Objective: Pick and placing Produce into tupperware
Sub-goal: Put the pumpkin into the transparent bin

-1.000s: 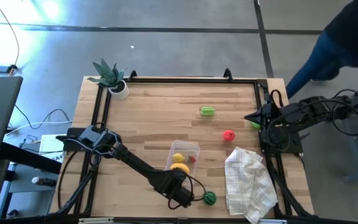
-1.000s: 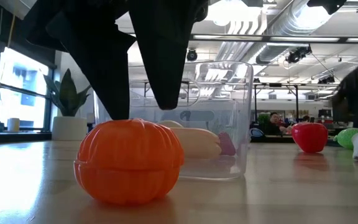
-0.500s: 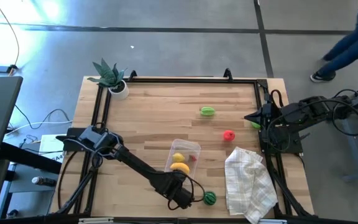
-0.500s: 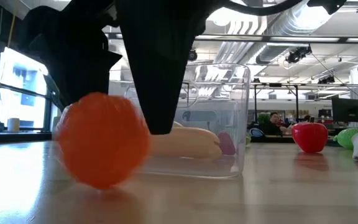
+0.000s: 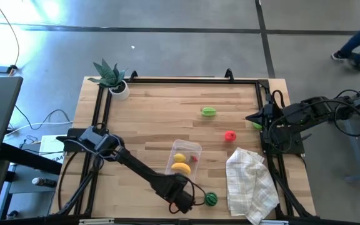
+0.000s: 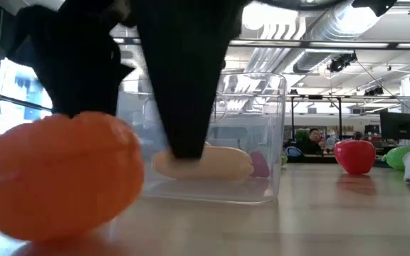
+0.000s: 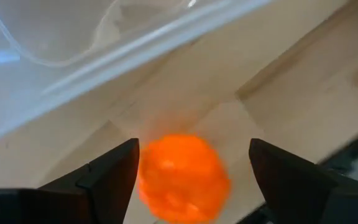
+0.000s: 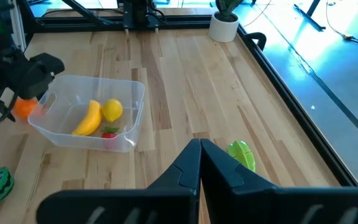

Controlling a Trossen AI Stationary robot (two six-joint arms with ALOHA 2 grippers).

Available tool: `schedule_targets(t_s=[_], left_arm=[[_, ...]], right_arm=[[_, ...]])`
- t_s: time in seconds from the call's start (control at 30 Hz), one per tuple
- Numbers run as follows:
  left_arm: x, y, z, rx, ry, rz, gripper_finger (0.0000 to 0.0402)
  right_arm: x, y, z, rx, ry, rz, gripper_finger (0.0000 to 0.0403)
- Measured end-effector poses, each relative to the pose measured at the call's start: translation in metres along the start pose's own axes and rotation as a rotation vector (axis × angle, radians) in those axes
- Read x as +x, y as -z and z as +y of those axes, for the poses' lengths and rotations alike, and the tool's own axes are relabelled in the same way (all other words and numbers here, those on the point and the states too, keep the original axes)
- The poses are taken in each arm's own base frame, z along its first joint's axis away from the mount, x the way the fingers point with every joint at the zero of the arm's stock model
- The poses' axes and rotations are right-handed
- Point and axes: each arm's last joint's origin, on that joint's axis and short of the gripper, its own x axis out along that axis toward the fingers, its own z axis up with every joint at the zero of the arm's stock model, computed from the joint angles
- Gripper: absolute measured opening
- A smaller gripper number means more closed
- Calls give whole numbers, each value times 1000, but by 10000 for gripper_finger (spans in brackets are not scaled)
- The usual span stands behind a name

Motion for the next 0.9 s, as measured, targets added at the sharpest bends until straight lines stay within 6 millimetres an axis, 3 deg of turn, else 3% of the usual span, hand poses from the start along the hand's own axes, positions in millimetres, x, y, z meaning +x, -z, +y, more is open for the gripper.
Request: schedule_targets(t_s=[0.9], left_arm=[[8, 22, 2, 30, -31, 119, 291]], right_arm=[[0, 0, 0, 0, 0, 0, 0]])
